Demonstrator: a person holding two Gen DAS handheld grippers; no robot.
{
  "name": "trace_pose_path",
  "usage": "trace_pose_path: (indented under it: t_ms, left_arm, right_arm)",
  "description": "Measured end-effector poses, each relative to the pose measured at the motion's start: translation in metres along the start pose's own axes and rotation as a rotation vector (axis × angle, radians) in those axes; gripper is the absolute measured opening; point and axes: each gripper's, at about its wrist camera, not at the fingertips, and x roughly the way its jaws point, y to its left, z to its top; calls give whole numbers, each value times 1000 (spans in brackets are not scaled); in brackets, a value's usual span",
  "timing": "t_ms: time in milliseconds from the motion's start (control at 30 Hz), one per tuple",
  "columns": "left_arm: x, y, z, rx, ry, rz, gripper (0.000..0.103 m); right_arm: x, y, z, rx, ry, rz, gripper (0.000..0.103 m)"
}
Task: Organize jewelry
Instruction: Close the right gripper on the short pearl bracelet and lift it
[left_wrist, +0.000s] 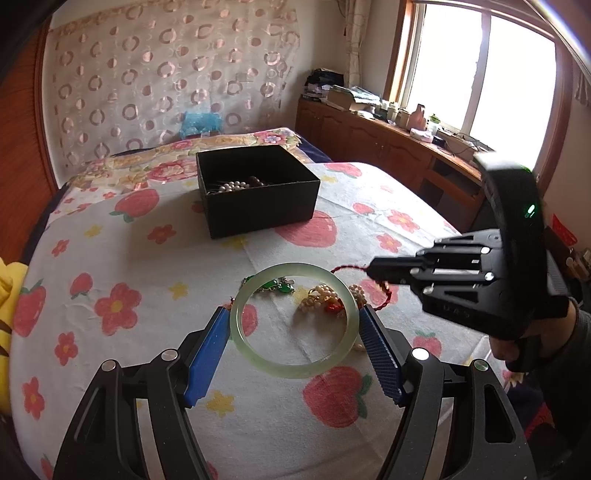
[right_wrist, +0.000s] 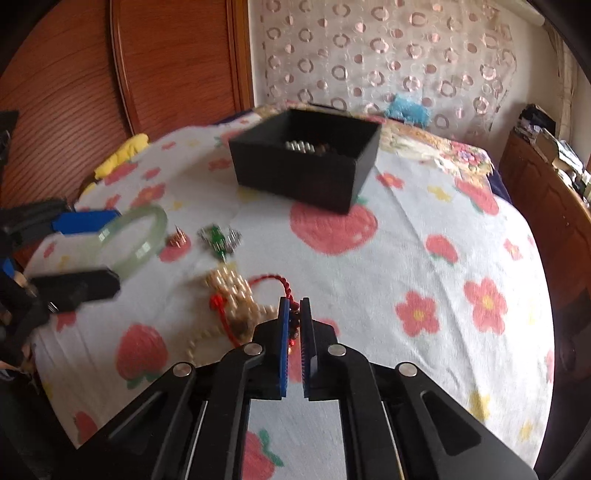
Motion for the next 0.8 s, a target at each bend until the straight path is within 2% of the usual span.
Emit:
trace_pose_path:
  t_ms: [267,433,467,600,700,800]
  left_arm:
    - [-5,9,-1,-12,-10,9,68]
    - [-9,15,0,-24,-18,15,68]
    - [-10,16,0,-26,-18,16,68]
    - [-12,18,0,-30,-23,17,68]
    - [-12,18,0,-31,-23,17,68]
    - [-12,18,1,-31,-23,16,68]
  right_arm:
    - [-23,19,32,-38,-87,67,6]
    - [-42,22,46,-38,-139,80,6]
    - [-45,22,48,-37,-147,83,1]
    - [-64,20,56,-33,-187,84,0]
    - [-68,18,59,-49,-193,59,0]
    - [-59,12,52,-36,-159,56,0]
